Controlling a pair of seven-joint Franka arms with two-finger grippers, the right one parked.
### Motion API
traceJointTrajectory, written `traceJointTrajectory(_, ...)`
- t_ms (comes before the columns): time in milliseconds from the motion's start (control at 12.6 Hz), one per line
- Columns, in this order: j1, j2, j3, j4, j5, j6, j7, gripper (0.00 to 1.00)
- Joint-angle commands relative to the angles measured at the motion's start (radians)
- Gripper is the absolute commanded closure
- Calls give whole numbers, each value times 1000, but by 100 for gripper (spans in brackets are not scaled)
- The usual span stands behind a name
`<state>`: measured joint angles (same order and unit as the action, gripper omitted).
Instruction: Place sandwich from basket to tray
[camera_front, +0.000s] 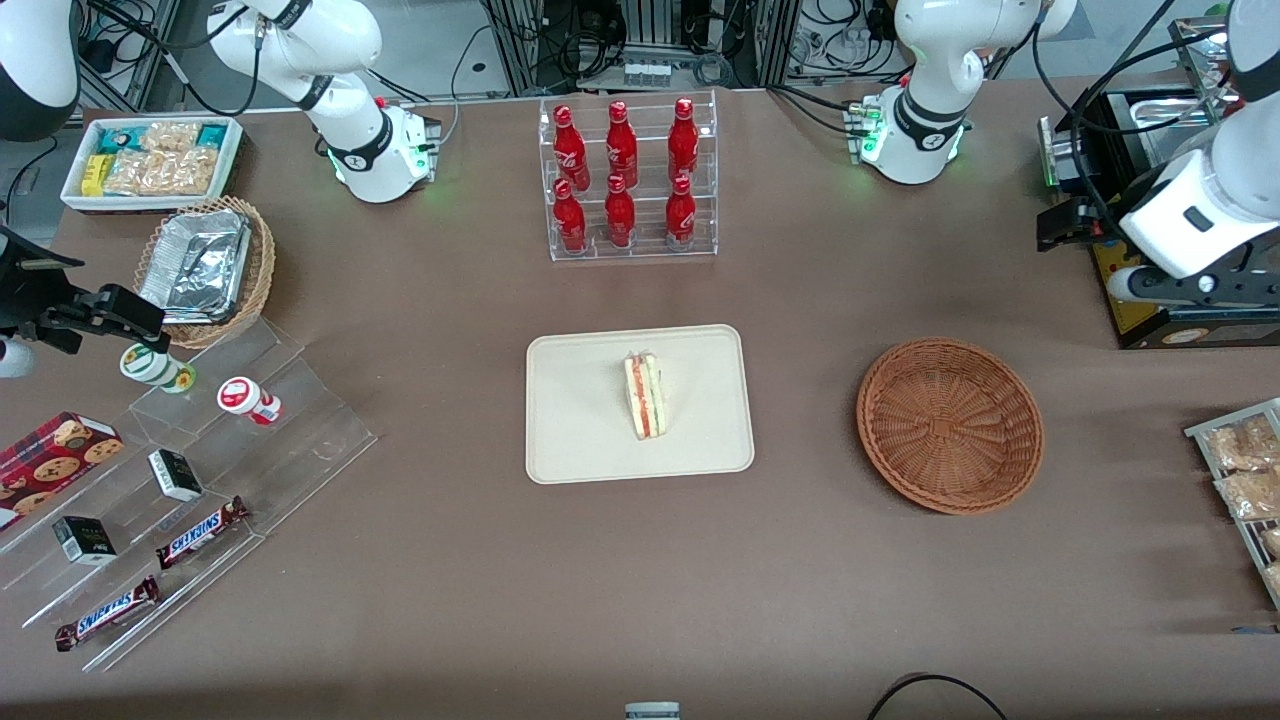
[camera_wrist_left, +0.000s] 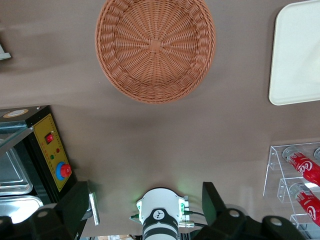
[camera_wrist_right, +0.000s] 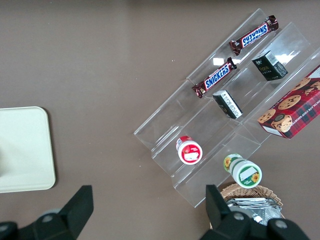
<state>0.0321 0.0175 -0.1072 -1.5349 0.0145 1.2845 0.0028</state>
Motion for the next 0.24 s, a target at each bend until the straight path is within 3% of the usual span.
traceJointTrajectory(0,-8,-25,30,-1,-4,-21,13,0)
traceJointTrajectory(158,-8,-25,34,-5,-7,-16,13,0)
